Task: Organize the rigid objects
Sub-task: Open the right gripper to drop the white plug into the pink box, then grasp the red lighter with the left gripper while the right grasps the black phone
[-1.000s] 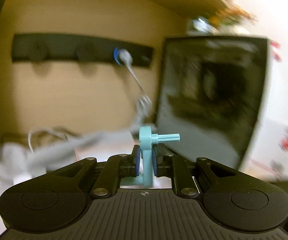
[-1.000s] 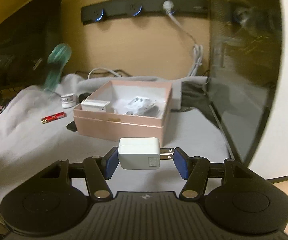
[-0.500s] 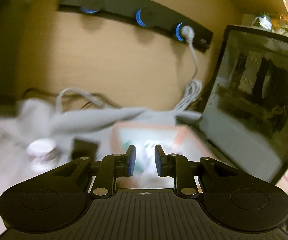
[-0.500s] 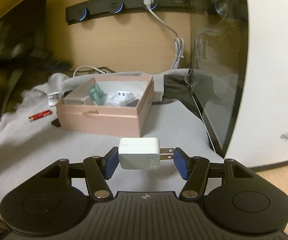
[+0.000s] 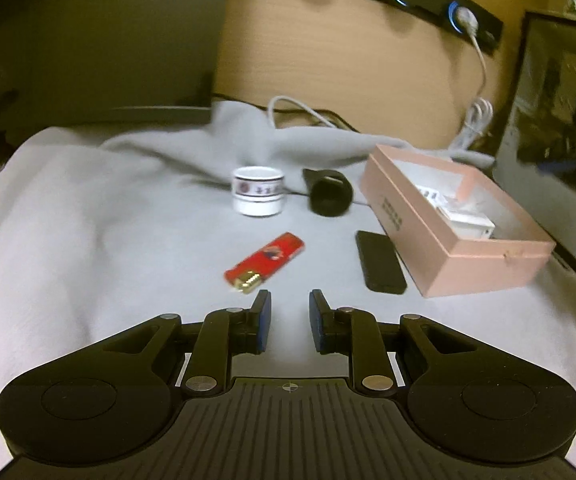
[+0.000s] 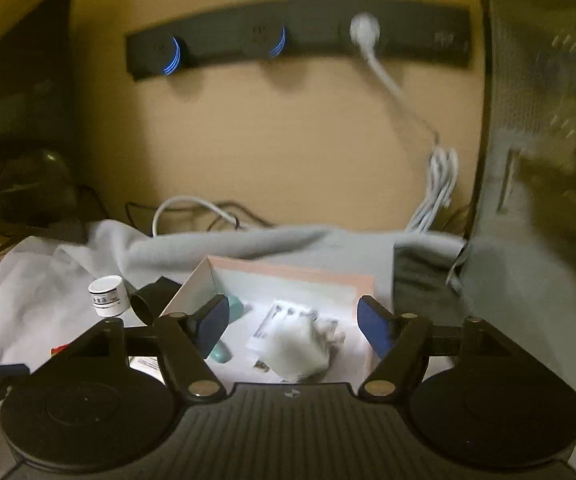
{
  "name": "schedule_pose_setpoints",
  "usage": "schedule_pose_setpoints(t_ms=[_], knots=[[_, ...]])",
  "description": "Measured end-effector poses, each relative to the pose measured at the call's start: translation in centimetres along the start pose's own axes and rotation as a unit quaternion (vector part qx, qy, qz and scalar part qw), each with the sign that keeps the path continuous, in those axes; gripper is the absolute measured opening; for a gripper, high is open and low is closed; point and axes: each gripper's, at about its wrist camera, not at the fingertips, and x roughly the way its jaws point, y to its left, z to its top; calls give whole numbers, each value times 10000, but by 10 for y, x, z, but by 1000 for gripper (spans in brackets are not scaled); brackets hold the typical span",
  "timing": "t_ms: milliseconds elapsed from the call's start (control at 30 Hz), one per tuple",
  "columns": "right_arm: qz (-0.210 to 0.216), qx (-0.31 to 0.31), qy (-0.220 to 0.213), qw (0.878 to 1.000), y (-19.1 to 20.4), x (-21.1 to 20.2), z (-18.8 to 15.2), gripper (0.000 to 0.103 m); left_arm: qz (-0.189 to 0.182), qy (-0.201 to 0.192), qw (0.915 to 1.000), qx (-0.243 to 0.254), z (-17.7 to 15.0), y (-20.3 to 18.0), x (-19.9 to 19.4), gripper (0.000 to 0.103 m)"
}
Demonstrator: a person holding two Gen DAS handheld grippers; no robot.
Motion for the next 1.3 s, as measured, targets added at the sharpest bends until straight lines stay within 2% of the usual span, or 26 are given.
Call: schedule_pose_setpoints(t_ms=[133,300,400,500,633,800,933,1067,1167,1300], knots=[[178,-228,116,9995,27,0,-29,71,-255,12,9995,-191,6,4,10,23],[197,-679,117,9974,54,-23,-77,71,-726,87,9972,-156,19,-15,38,23],[90,-1015,82,9948,66,-35,-99,71,-787,29,9968,-125,31,-30,62,23],[31,-1155,111,9932,71,-41,-120,71,-854,210,9958,-239,47,-44,97,23],[120,-914,327,9952,69,-37,-137,71,-762,411,9962,-111,61,-64,136,23],[255,-857,526,9946,71,-33,-147,71,-395,612,9973,65,70,-71,174,19],[361,-972,542,9931,74,-34,-149,71,-644,785,9943,335,66,-71,169,18],[497,-955,561,9926,78,-31,-148,71,-849,880,9909,561,50,-72,145,18],[711,-956,616,9910,91,-26,-144,71,-1016,976,9895,309,36,-68,125,18],[1140,-846,771,9869,114,-17,-139,71,-1214,1147,9854,-329,22,-56,101,17]])
